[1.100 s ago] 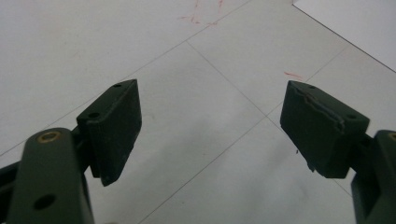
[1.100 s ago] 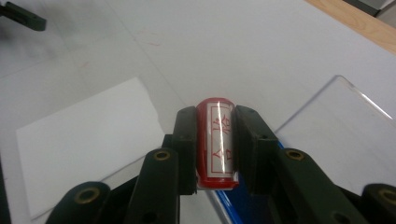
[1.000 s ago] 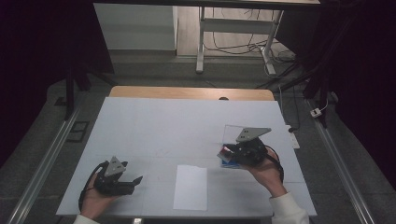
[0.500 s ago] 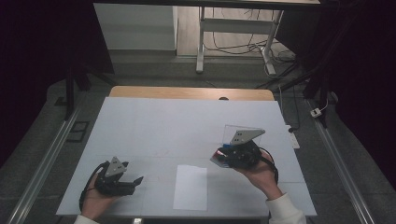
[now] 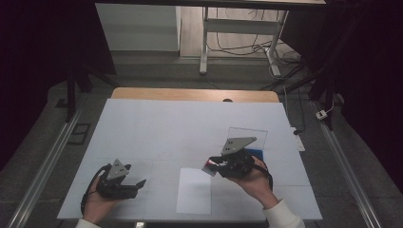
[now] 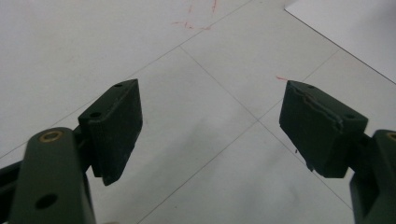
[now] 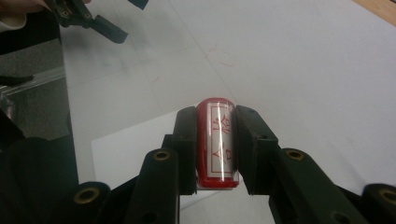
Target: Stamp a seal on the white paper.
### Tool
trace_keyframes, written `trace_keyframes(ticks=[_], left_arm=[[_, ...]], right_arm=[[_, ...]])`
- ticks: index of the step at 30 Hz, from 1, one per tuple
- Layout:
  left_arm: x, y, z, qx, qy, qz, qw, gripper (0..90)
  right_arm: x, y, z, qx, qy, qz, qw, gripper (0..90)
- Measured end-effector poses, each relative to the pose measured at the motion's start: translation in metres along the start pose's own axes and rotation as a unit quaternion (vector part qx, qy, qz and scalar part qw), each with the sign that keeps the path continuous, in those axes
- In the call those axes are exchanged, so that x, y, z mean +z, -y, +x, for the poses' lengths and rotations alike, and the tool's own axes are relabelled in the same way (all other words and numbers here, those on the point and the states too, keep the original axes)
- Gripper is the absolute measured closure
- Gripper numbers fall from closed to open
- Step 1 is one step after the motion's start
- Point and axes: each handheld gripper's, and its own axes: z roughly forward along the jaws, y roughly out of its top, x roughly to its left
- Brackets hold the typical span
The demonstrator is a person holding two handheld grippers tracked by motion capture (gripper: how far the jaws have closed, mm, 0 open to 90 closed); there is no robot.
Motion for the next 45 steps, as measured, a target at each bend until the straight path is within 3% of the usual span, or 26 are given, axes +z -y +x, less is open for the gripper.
trace_keyframes(ticks=[13, 34, 45], left_arm=[[0.001, 0.0, 0.0, -0.001, 0.001, 0.001, 1.0, 21.7], [0.001, 0.0, 0.0, 0.001, 0.004, 0.004, 1.0, 22.1], [0.001, 0.0, 0.0, 0.001, 0.004, 0.004, 1.0, 22.3]], right_arm=[[0.028, -0.002, 0.018, -0.019, -0.024, 0.025, 0.9992, 70.2], [0.062, 0.003, 0.034, -0.055, -0.025, 0.066, 0.9959, 70.2], [0.071, 0.007, 0.035, -0.058, -0.021, 0.08, 0.9949, 70.2]])
